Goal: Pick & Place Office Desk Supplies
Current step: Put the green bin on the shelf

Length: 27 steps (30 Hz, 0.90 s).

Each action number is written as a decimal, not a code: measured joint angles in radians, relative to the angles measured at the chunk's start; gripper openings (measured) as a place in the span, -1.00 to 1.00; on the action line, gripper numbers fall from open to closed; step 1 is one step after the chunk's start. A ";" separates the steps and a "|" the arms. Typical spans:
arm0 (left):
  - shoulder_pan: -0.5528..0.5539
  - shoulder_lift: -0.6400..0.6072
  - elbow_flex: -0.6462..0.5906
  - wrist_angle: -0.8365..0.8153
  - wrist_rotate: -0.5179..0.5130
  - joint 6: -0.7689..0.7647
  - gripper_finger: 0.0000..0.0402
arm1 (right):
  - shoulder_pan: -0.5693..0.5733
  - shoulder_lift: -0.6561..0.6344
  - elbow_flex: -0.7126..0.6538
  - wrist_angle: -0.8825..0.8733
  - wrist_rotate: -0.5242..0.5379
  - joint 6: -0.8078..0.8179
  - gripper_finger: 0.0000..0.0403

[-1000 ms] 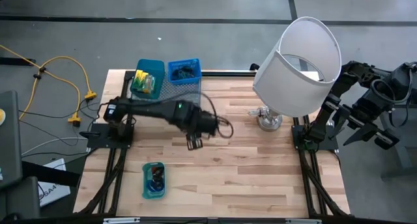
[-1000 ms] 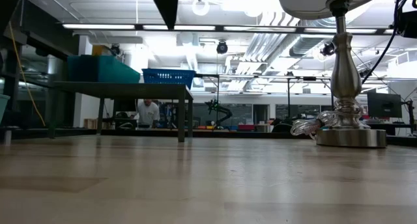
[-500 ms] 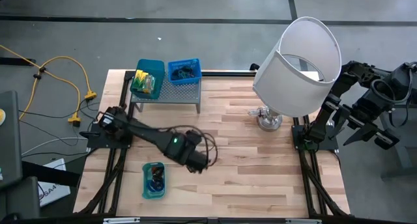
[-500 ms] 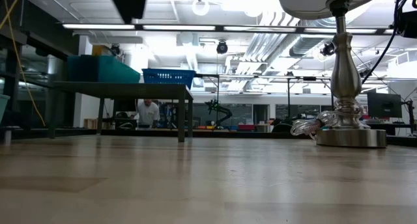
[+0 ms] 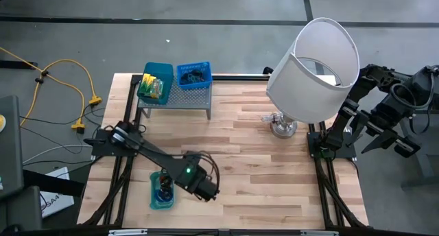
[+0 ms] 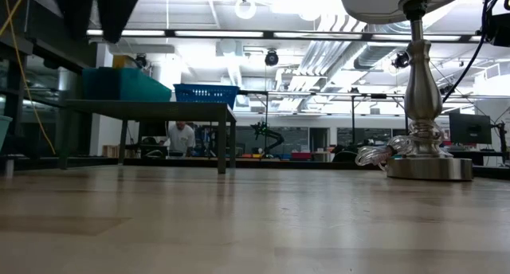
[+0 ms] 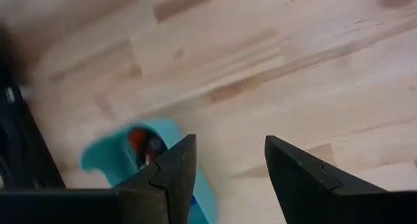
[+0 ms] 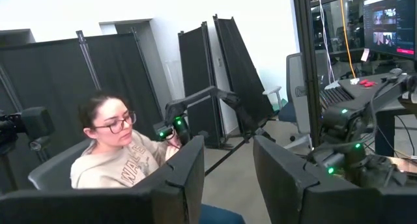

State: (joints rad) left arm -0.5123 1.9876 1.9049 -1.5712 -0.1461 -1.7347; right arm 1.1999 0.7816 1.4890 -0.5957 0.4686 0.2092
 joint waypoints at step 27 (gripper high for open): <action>-0.148 0.164 -0.007 -0.001 0.200 -0.640 -0.14 | 0.000 0.000 0.000 0.000 0.000 0.000 -0.40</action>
State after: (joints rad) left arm -0.6602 2.1517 1.8979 -1.5724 0.0539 -2.3748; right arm 1.1995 0.7815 1.4890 -0.5956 0.4686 0.2092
